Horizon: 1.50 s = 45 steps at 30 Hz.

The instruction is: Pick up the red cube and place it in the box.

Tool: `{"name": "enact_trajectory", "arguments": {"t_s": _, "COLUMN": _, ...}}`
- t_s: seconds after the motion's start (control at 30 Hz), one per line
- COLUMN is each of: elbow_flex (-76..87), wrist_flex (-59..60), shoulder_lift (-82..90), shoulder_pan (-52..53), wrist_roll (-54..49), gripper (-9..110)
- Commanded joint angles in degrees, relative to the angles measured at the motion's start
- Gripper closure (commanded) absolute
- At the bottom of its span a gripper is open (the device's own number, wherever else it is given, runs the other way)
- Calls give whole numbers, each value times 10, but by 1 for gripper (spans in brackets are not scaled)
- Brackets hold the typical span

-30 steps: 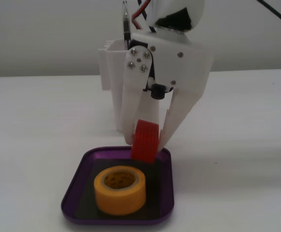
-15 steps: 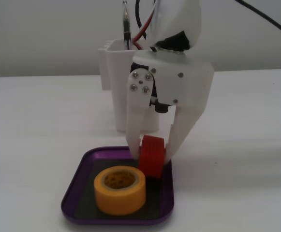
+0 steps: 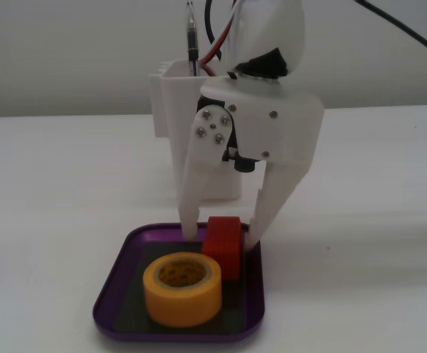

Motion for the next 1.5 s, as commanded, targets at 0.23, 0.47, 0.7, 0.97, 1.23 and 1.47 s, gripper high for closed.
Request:
{"name": "enact_trajectory", "arguments": {"t_s": 0.23, "elbow_flex": -204, "wrist_flex": 160, "shoulder_lift": 75, "shoulder_pan": 3, "wrist_roll": -4, "gripper": 84}}
{"name": "enact_trajectory", "arguments": {"t_s": 0.47, "elbow_flex": -287, "wrist_flex": 301, "shoulder_lift": 161, "shoulder_pan": 9, "wrist_roll": -33, "gripper": 82}}
{"name": "enact_trajectory", "arguments": {"t_s": 0.7, "elbow_flex": -208, "wrist_flex": 345, "shoulder_lift": 265, "shoulder_pan": 24, "wrist_roll": -26, "gripper": 83}}
{"name": "enact_trajectory", "arguments": {"t_s": 0.97, "elbow_flex": 111, "wrist_flex": 306, "shoulder_lift": 432, "shoulder_pan": 30, "wrist_roll": -30, "gripper": 83}}
{"name": "enact_trajectory", "arguments": {"t_s": 1.23, "elbow_flex": 485, "wrist_flex": 108, "shoulder_lift": 628, "shoulder_pan": 30, "wrist_roll": -33, "gripper": 83}}
{"name": "enact_trajectory", "arguments": {"t_s": 1.47, "elbow_flex": 715, "wrist_flex": -3, "shoulder_lift": 794, "shoulder_pan": 30, "wrist_roll": -33, "gripper": 82}}
